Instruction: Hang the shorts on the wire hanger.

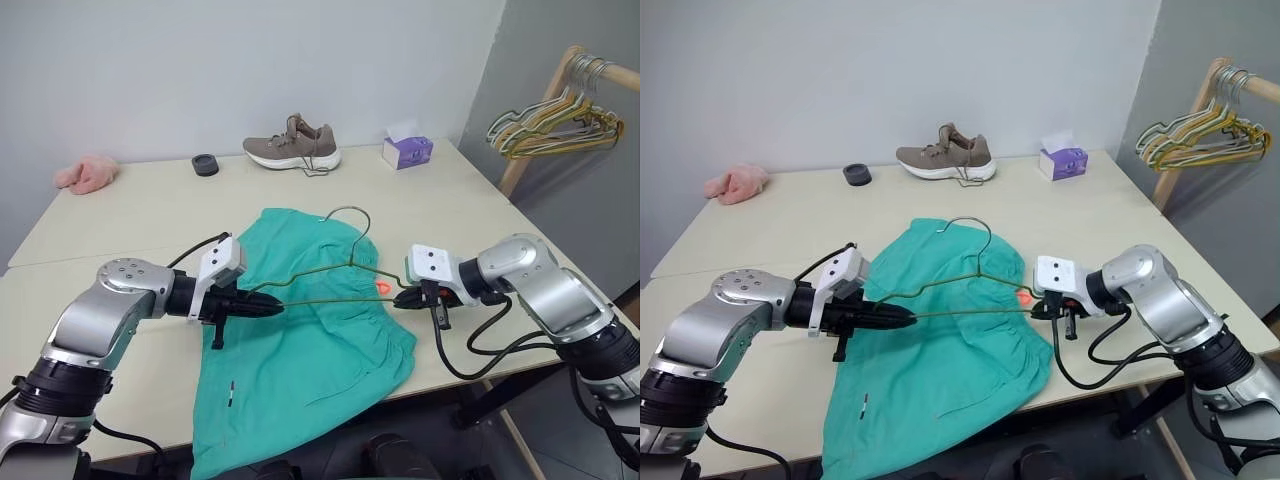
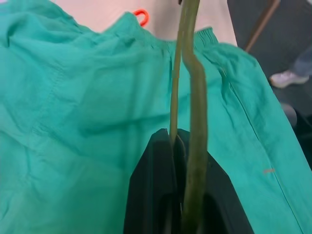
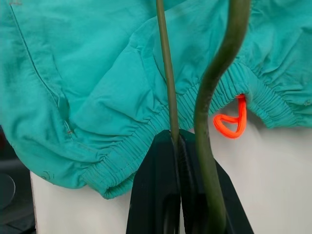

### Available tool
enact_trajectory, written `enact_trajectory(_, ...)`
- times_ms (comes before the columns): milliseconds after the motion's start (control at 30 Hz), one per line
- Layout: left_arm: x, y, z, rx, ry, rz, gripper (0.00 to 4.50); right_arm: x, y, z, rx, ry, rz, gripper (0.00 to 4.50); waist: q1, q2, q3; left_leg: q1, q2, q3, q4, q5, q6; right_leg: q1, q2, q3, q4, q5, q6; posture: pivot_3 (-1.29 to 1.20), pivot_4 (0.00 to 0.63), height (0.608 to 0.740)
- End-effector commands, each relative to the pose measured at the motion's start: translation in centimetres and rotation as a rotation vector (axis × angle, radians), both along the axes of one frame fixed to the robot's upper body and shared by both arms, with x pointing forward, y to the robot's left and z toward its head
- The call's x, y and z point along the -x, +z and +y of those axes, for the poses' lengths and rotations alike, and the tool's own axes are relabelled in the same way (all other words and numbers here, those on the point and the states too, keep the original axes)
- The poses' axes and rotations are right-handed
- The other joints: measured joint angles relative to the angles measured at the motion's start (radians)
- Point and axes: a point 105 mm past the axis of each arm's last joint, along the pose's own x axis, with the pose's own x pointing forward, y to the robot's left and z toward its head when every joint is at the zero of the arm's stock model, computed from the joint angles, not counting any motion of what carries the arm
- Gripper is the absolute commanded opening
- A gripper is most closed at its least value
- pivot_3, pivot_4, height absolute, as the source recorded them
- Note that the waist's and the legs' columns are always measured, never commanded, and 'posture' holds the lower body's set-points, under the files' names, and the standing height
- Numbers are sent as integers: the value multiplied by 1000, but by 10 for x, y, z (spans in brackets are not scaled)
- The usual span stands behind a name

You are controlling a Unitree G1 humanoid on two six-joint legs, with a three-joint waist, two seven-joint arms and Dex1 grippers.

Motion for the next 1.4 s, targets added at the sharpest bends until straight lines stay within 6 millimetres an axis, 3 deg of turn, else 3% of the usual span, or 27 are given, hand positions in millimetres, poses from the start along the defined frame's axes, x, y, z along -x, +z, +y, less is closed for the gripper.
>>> enact_trajectory(33, -18, 26, 12, 79, 111, -92, 1620, 5, 14, -8, -48, -32, -14, 0, 0, 0, 0, 0, 0, 0, 0, 0, 0, 0, 0, 0, 0, 0, 0, -194, 0, 740)
enact_trajectory(133, -26, 37, 22, 178, 200, -62, 2400, 8, 13, -22, -60, -99, 6, 0, 0, 0, 0, 0, 0, 0, 0, 0, 0, 0, 0, 0, 0, 0, 0, -199, 0, 740)
enact_trajectory(300, -28, 45, 42, 285, 291, 33, 2400, 18, 6, -44, -80, -225, 49, 0, -2, 0, 0, 0, 0, 0, 0, 0, 0, 0, 0, 0, 0, 0, 0, -213, 0, 740)
enact_trajectory(400, -26, 20, 53, 184, 329, 54, 2400, 26, -2, -69, -102, -370, 97, 0, -2, 0, -1, 0, 0, 0, 0, 0, 0, 0, 0, 0, 0, 0, 0, -221, 0, 740)
enact_trajectory(567, -8, -27, 44, 44, 265, 126, 2400, 42, -16, -108, -111, -574, 146, 0, -3, 0, -1, 0, -1, 2, 0, 0, 0, 1, 0, 2, -1, 0, 0, -252, 0, 740)
enact_trajectory(667, -1, -38, 36, 29, 230, 142, 2400, 50, -24, -133, -83, -688, 151, 0, -3, -1, -1, 1, -1, 2, 0, 0, 0, 1, 0, 1, -1, 0, 0, -268, 0, 740)
enact_trajectory(767, 1, -39, 33, 28, 210, 145, 2400, 58, -34, -144, -39, -728, 169, 0, -6, -1, -2, 0, -1, 2, 0, 0, 0, 1, 1, 2, -1, 0, 0, -278, 0, 740)
enact_trajectory(967, -4, -38, 33, 10, 200, 129, 2400, 63, -48, -128, 65, -599, 159, 0, -29, 0, -3, 1, 1, 2, -1, 0, 0, 1, 5, 2, -1, 0, 0, -285, 0, 740)
enact_trajectory(1233, -11, -35, 39, 5, 224, 102, 2400, 52, -27, -97, 145, -325, -33, 0, -39, 0, -2, 0, 1, 2, -1, 0, 0, 0, 6, 2, -1, 0, 0, -277, 0, 740)
enact_trajectory(1400, -14, -37, 41, 4, 244, 93, 2400, 54, -27, -73, 174, -180, -108, 0, -39, 0, -2, 0, 1, 2, -1, 0, 0, 0, 6, 2, -2, 0, 0, -274, 0, 740)
